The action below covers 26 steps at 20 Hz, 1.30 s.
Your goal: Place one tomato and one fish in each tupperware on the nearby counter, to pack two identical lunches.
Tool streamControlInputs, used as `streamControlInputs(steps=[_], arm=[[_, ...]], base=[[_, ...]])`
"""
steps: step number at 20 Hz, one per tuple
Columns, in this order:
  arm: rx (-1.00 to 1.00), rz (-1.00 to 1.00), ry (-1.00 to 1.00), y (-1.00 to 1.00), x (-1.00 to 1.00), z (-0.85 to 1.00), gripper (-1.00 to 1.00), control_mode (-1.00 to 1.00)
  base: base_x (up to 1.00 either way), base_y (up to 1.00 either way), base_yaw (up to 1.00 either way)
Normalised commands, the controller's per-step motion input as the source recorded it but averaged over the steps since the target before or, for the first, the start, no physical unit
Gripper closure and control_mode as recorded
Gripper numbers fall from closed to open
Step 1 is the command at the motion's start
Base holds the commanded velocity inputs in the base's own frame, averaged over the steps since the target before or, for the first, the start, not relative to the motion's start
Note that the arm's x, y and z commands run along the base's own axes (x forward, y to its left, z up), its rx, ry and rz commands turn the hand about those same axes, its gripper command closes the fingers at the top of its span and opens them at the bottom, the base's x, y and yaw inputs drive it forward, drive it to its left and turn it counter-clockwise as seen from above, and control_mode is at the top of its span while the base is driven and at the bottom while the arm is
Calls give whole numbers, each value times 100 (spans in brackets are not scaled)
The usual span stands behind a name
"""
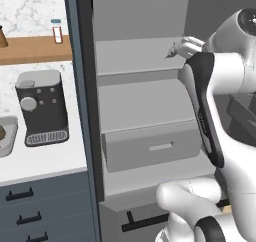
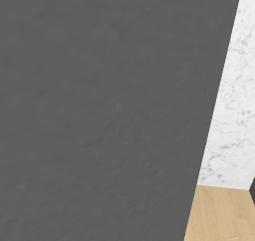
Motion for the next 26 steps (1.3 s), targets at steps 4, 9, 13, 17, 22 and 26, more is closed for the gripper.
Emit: streamControlInputs(steps=[4, 9, 13, 17, 22, 26], arm=[[-1, 0, 0, -5, 82, -21, -100, -100], [0, 0, 0, -16, 86, -25, -100, -100], [5, -4, 1, -31, 62, 4, -100, -100], [4, -2, 1, -25, 61, 3, -100, -100], [0, 0, 1, -1, 62, -3, -100, -100], [0, 0, 0, 0, 75, -23, -100, -100]], base=[[0, 0, 0], [0, 0, 0], [0, 0, 0], [0, 0, 0], [0, 0, 0], [0, 0, 0]])
